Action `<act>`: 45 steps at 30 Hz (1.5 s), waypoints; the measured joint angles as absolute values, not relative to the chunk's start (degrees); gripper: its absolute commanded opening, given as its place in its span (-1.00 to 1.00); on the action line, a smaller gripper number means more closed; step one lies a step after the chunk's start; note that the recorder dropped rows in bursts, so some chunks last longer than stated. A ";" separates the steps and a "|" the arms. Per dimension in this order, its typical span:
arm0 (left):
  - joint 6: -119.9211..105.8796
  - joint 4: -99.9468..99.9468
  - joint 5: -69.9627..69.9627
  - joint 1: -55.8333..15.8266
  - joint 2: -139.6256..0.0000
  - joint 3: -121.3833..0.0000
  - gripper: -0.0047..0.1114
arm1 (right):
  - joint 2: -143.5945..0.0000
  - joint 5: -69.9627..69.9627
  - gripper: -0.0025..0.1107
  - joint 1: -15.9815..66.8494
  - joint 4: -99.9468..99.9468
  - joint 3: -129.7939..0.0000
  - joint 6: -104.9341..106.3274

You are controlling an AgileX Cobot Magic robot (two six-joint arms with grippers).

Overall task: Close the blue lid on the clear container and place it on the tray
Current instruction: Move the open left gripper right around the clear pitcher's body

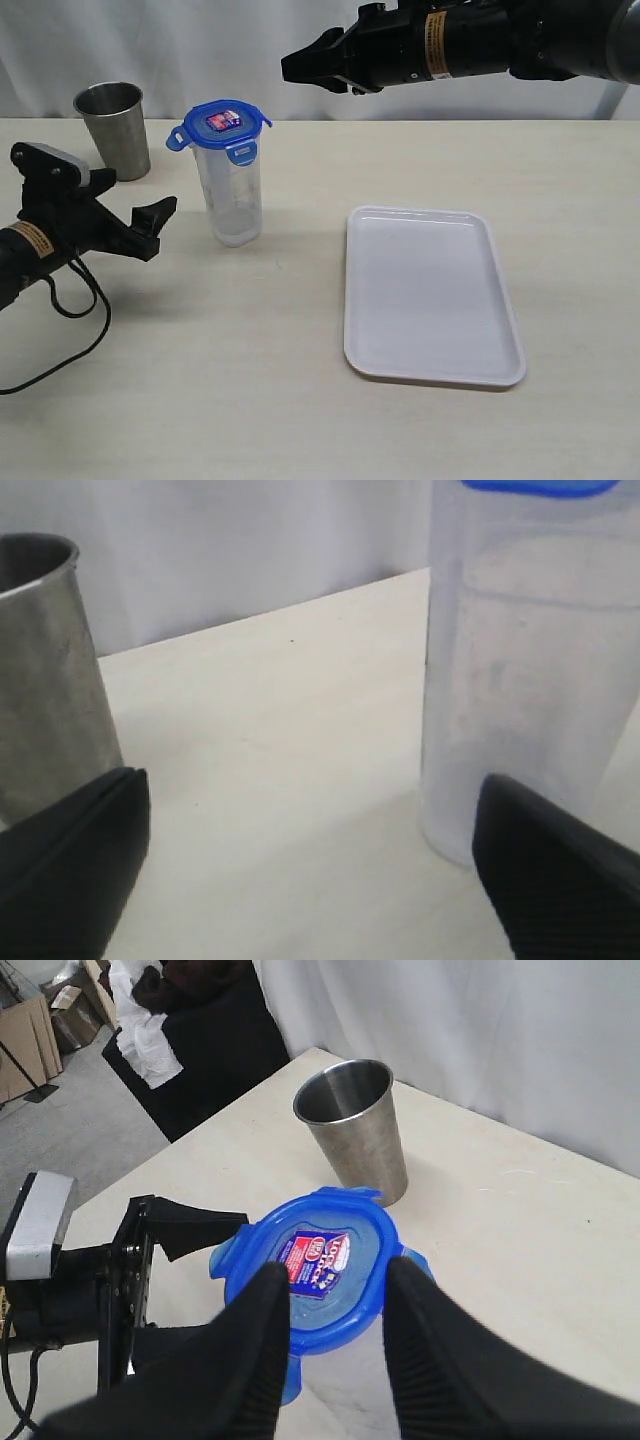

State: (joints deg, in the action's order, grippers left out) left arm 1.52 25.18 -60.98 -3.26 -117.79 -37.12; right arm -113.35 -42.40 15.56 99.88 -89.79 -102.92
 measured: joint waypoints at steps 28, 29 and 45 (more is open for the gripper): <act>-1.77 42.17 -68.81 -3.39 -129.17 -46.95 0.78 | -113.35 -42.16 -0.40 15.56 99.88 -89.79 -102.92; -1.14 43.11 -68.93 -3.39 -129.63 -47.83 0.78 | -113.35 -42.16 -0.40 15.56 99.88 -89.79 -102.92; 8.71 50.14 -69.13 -5.55 -133.33 -59.06 0.78 | -113.35 -42.16 -0.40 15.56 99.88 -89.79 -102.92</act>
State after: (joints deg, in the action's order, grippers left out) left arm 8.71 50.14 -69.13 -5.55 -133.33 -59.06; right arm -113.35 -42.16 15.56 99.88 -89.79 -102.92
